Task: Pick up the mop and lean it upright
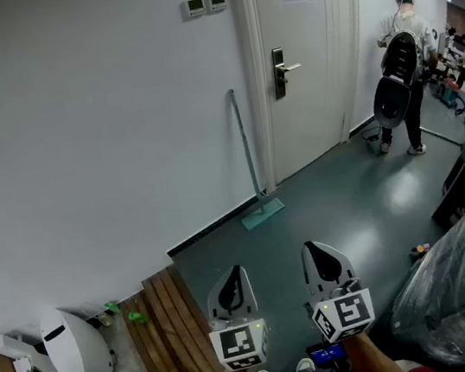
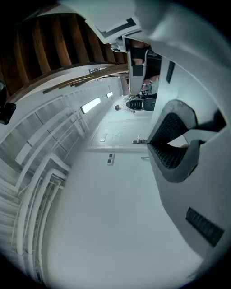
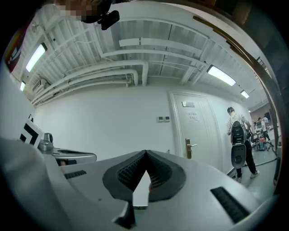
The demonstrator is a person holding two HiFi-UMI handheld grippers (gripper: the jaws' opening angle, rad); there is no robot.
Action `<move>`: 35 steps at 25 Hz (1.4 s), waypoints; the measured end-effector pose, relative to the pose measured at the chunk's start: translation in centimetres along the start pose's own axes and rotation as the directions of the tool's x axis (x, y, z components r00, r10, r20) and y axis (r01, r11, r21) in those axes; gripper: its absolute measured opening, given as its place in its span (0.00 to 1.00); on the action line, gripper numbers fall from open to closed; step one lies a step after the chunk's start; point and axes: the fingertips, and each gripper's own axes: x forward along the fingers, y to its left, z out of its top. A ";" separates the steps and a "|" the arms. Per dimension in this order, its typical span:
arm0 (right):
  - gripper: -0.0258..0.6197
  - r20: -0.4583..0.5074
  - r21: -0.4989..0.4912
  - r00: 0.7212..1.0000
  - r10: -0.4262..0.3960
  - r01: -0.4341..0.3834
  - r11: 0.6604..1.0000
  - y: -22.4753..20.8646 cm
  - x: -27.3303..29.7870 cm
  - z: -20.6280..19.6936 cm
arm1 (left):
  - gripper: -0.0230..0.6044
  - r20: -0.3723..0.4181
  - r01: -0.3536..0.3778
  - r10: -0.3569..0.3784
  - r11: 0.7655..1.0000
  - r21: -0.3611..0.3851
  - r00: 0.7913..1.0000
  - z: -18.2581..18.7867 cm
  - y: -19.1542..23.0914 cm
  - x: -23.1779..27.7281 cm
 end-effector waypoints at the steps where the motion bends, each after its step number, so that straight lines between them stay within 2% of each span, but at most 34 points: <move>1: 0.05 -0.002 0.000 1.000 -0.001 0.001 1.000 -0.3 -0.1 0.1 | 0.06 0.001 0.000 0.000 1.000 0.001 1.000 0.1 -0.5 0.1; 12: 0.05 0.011 0.018 1.000 0.010 -0.010 1.000 -3.4 -1.6 0.5 | 0.06 -0.009 -0.007 0.007 1.000 0.009 1.000 0.0 -5.8 1.1; 21: 0.05 0.011 0.033 1.000 0.020 -0.021 0.999 -7.4 -3.4 0.2 | 0.06 -0.020 -0.020 0.020 1.000 -0.017 1.000 -0.7 -10.7 2.3; 29: 0.05 -0.008 0.064 1.000 0.007 -0.007 0.998 -9.6 -2.2 -0.1 | 0.06 -0.025 0.014 -0.016 0.997 -0.071 1.000 -0.1 -12.0 4.9; 35: 0.05 -0.017 0.065 1.000 0.008 -0.007 0.998 -9.9 -0.2 -1.3 | 0.06 -0.025 0.028 -0.030 0.998 -0.064 0.999 -0.7 -11.2 7.0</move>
